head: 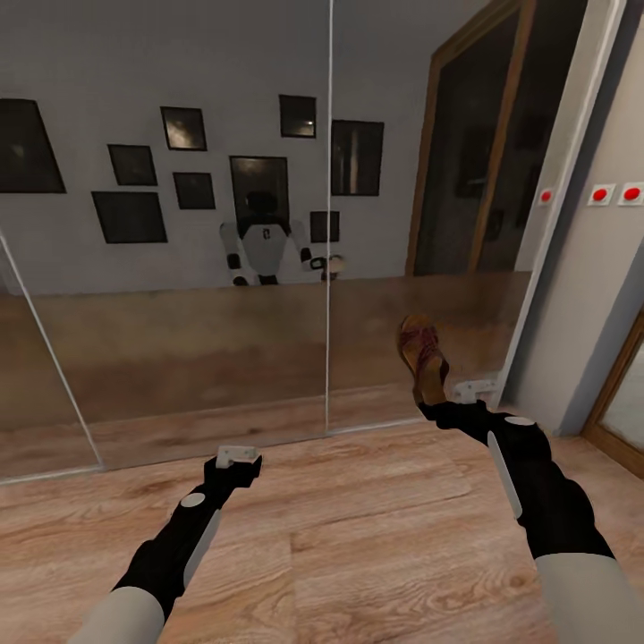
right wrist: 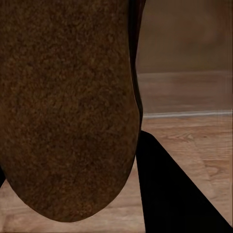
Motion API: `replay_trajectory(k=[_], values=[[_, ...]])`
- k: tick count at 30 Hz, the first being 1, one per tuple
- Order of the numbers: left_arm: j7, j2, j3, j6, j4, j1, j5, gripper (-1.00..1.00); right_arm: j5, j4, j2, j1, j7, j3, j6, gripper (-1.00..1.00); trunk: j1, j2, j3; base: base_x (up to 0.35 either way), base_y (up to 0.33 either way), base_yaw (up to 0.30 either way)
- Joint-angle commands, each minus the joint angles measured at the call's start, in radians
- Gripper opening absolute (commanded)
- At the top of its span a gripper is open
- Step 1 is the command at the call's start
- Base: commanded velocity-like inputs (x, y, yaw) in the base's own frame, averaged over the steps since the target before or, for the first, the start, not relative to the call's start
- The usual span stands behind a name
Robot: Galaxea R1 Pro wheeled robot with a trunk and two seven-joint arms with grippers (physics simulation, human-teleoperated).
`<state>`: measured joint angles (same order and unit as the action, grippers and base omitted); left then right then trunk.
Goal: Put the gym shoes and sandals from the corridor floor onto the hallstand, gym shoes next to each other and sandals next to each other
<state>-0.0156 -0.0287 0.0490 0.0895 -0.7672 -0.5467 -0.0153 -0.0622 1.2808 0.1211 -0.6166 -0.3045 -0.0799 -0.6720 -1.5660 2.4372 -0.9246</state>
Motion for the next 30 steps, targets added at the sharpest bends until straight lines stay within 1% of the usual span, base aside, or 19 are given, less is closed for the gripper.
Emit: replay_trajectory(k=[1,11,18,30], values=[[-0.002,0.0,0.0,0.006,-0.001,-0.001,-0.002,1.0,-0.002,0.002,0.0,0.0,-0.004,-0.001,-0.006,-1.0,0.0,0.0,0.0,0.0,0.0,0.254],[-0.002,0.0,0.0,0.006,-0.001,0.0,-0.002,1.0,-0.002,0.002,0.0,0.0,-0.004,-0.001,-0.006,-1.0,0.0,0.0,0.009,-0.006,0.0,0.254],[-0.002,0.0,0.0,0.006,-0.001,0.0,-0.002,1.0,-0.002,0.002,0.0,0.0,-0.004,-0.001,-0.006,-1.0,0.0,0.0,0.016,-0.235,0.0,0.254],[-0.002,0.0,0.0,0.006,-0.001,-0.001,-0.002,1.0,-0.002,0.002,0.0,-0.001,-0.005,-0.001,-0.006,-1.0,0.0,0.0,0.027,-0.013,0.0,0.254]])
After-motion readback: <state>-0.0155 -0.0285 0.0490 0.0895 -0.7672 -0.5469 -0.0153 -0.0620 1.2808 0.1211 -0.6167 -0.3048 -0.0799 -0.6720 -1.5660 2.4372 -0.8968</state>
